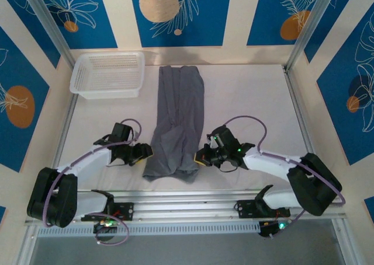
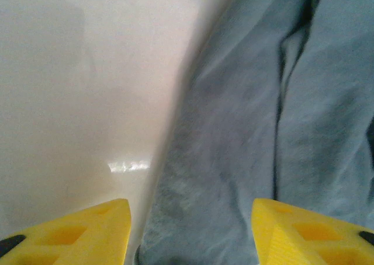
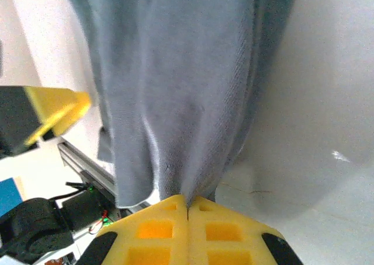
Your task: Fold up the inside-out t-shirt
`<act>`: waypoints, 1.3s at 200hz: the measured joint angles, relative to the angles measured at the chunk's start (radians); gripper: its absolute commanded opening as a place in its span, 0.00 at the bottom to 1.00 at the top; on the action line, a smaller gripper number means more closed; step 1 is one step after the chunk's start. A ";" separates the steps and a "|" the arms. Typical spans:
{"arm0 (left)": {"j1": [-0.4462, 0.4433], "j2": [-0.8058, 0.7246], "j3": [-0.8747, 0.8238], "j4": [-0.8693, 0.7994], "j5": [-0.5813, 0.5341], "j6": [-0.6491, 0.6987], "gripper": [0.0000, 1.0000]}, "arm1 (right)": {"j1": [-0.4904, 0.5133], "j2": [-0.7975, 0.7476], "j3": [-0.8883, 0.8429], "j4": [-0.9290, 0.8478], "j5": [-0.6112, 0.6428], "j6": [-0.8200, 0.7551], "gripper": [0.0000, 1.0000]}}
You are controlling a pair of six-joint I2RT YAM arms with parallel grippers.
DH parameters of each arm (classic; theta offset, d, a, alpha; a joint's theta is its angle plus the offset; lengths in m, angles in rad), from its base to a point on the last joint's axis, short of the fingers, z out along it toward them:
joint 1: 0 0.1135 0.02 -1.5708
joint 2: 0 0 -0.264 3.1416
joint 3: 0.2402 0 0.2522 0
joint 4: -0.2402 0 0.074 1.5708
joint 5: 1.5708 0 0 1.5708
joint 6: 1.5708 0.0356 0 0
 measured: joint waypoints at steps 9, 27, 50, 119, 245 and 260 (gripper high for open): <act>0.000 0.009 -0.005 -0.005 0.010 0.001 0.58 | -0.003 -0.010 0.000 -0.005 0.001 0.000 0.00; -0.003 0.049 -0.006 0.002 0.048 0.004 0.55 | -0.004 -0.009 -0.002 -0.009 0.003 0.000 0.00; -0.008 0.079 -0.006 0.011 0.056 -0.005 0.36 | -0.004 0.003 -0.004 -0.011 0.003 0.004 0.00; -0.045 0.097 -0.006 0.073 0.102 -0.022 0.27 | -0.004 0.015 -0.017 -0.011 0.004 0.015 0.00; -0.217 -0.262 -0.004 -0.031 0.061 -0.041 0.00 | 0.067 -0.438 -0.099 -0.321 0.155 0.068 0.00; -0.217 -0.301 0.031 -0.065 0.030 -0.047 0.00 | 0.040 -0.461 -0.048 -0.394 0.162 0.051 0.00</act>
